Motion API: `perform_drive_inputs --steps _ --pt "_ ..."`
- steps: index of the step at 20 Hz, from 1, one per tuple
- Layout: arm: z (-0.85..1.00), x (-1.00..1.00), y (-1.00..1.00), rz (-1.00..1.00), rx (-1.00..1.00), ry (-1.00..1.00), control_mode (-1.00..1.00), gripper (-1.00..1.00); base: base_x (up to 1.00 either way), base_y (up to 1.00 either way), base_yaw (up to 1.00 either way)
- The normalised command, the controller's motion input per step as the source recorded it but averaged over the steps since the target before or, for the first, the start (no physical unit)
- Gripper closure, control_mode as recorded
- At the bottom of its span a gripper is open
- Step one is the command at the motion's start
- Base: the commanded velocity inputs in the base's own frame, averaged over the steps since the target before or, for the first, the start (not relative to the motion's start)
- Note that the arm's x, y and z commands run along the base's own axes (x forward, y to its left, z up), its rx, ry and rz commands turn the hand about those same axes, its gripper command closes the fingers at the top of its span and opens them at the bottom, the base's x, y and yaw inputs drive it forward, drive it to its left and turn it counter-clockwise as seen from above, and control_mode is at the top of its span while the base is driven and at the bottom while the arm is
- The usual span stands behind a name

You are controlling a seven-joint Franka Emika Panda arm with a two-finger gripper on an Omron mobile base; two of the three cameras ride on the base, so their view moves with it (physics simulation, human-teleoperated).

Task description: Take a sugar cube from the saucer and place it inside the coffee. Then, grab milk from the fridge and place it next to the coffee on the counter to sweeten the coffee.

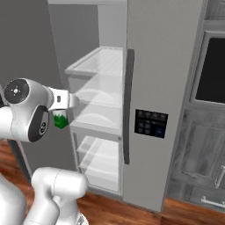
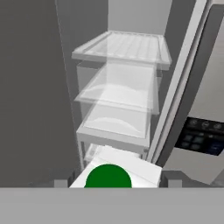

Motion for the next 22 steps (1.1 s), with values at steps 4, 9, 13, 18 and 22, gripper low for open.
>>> perform_drive_inputs --steps 4,9,13,18,22 --pt "0.0 0.0 0.0 0.0 0.0 0.0 1.0 1.0 -1.0 -0.78 0.38" --pt "0.0 0.0 0.0 0.0 0.0 0.0 1.0 1.0 -1.0 -1.0 0.47" --pt "0.0 0.0 0.0 0.0 0.0 0.0 1.0 1.0 -0.87 -1.0 0.41" --pt "0.0 0.0 0.0 0.0 0.0 0.0 1.0 1.0 -0.22 -1.0 0.06" --pt "0.0 0.0 0.0 0.0 0.0 0.0 1.0 1.0 0.0 -1.0 -0.28"
